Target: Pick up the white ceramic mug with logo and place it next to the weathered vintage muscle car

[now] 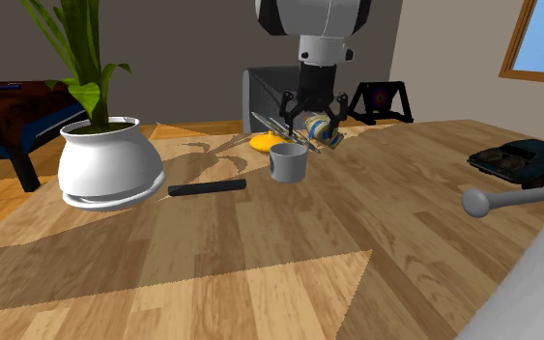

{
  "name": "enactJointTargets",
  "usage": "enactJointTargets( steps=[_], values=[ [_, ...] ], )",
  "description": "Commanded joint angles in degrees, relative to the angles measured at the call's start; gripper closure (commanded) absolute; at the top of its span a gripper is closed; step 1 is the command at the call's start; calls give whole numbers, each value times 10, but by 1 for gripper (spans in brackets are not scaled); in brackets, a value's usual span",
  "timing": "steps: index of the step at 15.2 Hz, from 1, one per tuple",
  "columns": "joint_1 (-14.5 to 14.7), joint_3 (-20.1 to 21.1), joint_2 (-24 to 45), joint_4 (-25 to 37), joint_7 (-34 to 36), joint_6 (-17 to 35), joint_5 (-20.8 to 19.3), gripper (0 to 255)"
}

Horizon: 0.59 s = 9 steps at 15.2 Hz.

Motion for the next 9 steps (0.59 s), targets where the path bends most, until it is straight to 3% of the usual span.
enactJointTargets(
  steps=[1,5,9],
  values=[
    [-1,-1,45,38,3,5,3,0],
    [-4,-2,139,128,11,3,8,0],
    [-4,-1,152,124,11,21,9,0]
  ],
)
